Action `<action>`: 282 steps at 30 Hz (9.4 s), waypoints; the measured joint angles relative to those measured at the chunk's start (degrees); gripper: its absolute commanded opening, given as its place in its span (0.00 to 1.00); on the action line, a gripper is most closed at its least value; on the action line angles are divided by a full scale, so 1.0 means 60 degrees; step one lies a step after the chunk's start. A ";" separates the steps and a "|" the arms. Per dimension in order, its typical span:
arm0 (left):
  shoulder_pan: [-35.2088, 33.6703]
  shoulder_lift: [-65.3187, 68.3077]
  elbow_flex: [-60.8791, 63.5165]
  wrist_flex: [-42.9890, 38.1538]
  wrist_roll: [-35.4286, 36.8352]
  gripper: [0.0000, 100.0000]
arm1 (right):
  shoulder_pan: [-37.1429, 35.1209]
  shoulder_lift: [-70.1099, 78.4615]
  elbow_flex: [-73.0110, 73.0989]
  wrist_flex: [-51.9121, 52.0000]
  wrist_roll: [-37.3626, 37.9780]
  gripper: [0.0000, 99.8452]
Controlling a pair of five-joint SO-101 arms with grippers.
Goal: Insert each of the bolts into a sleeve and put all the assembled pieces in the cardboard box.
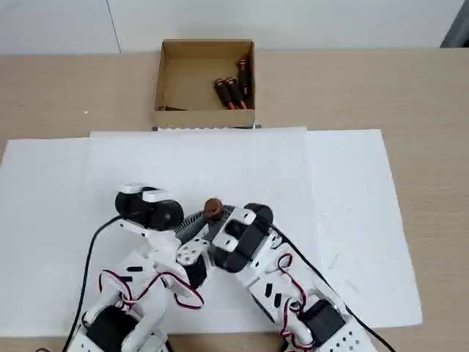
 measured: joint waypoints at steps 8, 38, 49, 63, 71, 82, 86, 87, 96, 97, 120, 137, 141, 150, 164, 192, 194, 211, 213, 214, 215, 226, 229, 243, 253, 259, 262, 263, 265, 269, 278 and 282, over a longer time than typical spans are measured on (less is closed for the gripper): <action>-0.0821 0.0015 -0.0879 0.0117 -0.1128 0.21 | -0.0015 -0.0029 0.0000 -0.0029 -0.0015 0.00; -0.5714 0.0015 0.0996 -0.0293 -0.5143 0.01 | 0.3238 -0.0015 -0.0029 0.1114 -0.0015 0.00; -0.5773 0.0029 0.1993 -0.0337 -0.5231 0.01 | 0.4879 -0.0015 -0.1304 0.3810 -0.1451 0.00; -0.5890 0.0029 0.1993 -0.0337 -0.4894 0.01 | 0.4938 0.1187 -0.3604 0.5319 -0.1890 0.00; -0.7092 0.0029 0.1993 -0.0322 -0.2945 0.01 | 0.4982 0.4674 -0.6330 0.5333 -0.2667 0.00; -0.6183 0.0029 0.1993 -0.0322 -0.4073 0.01 | 0.4982 0.8850 -1.0667 0.5040 -0.2725 0.00; -0.6183 0.0029 0.1993 -0.0322 -0.4088 0.01 | 0.4982 1.0168 -1.1897 0.4645 -0.2725 0.00; -0.6183 0.0029 0.1993 -0.0322 -0.4088 0.01 | 0.4982 1.0476 -1.2220 0.4586 -0.2725 0.00; -0.6183 0.0029 0.1993 -0.0322 -0.4088 0.01 | 0.4601 1.3260 -1.4857 0.4484 -0.1626 0.00; -0.6183 0.0029 0.1993 -0.0322 -0.4088 0.01 | 0.4557 1.3582 -1.5106 0.4484 -0.1465 0.00; -0.6183 0.0029 0.1993 -0.0322 -0.4088 0.01 | 0.3253 2.2593 -2.1421 0.0938 0.2842 0.01; -0.6183 0.0029 0.1993 -0.0322 -0.4088 0.01 | 0.3121 2.5832 -2.3810 -0.0366 0.4557 0.13; -0.6183 0.0029 0.1993 -0.0322 -0.4088 0.01 | 0.3121 2.5832 -2.3839 -0.0366 0.4557 0.10; -0.6183 0.0029 0.1993 -0.0322 -0.4088 0.01 | 0.3121 2.5099 -2.3839 0.0967 0.4571 0.00; -0.6183 0.0029 0.1993 -0.0322 -0.4088 0.01 | 0.3194 2.2769 -2.3853 0.3546 0.4571 0.00; -0.6183 0.0029 0.1993 -0.0322 -0.4088 0.01 | 0.6447 1.7011 -2.3795 1.0872 0.2066 0.00; -0.6183 0.0029 0.1993 -0.0322 -0.4088 0.01 | 0.6711 1.6674 -2.3341 1.0872 0.1597 0.00; -0.6183 0.0029 0.1993 -0.0322 -0.4088 0.01 | 0.7853 1.1487 -1.3348 0.8571 -0.0015 0.00; -0.6183 0.0029 0.1993 -0.0322 -0.4088 0.01 | 0.7853 1.0930 -1.2059 0.7707 -0.0015 0.00; -0.6183 0.0029 0.1993 -0.0322 -0.4088 0.01 | 0.7853 1.0667 -1.1443 0.7311 -0.0015 0.00; -0.6183 0.0029 0.1993 -0.0322 -0.4088 0.01 | 0.7839 1.0432 -1.0916 0.6945 -0.0044 0.00; -0.6183 0.0029 0.1993 -0.0322 -0.4088 0.01 | 0.7429 0.9333 -0.5919 0.2872 -0.0484 0.00; -0.6183 0.0029 0.1993 -0.0322 -0.4088 0.01 | 0.7414 0.9231 -0.5070 0.2095 -0.0484 0.00; -0.6183 0.0029 0.1993 -0.0322 -0.4088 0.01 | 0.7399 0.7297 -0.1612 -0.0615 -0.0777 0.00; -0.6183 0.0029 0.1993 -0.0322 -0.4088 0.01 | 0.7209 0.4864 -0.0293 -0.0689 -0.0879 0.00; -0.6183 0.0029 0.1993 -0.0322 -0.4088 0.01 | 0.7223 0.3297 0.0103 -0.0381 -0.0879 0.00; -0.6183 0.0029 0.1993 -0.0322 -0.4088 0.01 | 0.7223 0.2608 0.0117 0.0103 -0.0879 0.00; -0.6183 0.0029 0.1993 -0.0322 -0.4088 0.01 | 0.7223 0.2418 0.0117 0.0322 -0.0879 0.00; -0.6183 0.0029 0.1993 -0.0322 -0.4088 0.01 | 0.7223 0.2022 0.0117 0.0777 -0.0879 0.00; -0.6183 0.0029 0.1993 -0.0322 -0.4088 0.01 | 0.7223 0.1480 0.0117 0.1465 -0.0879 0.00; -0.6183 0.0029 0.1993 -0.0322 -0.4088 0.01 | 0.7223 0.1114 0.0117 0.2007 -0.0879 0.00; -0.6183 0.0029 0.1993 -0.0322 -0.4088 0.01 | 0.7223 0.1114 0.0117 0.2007 -0.0879 0.00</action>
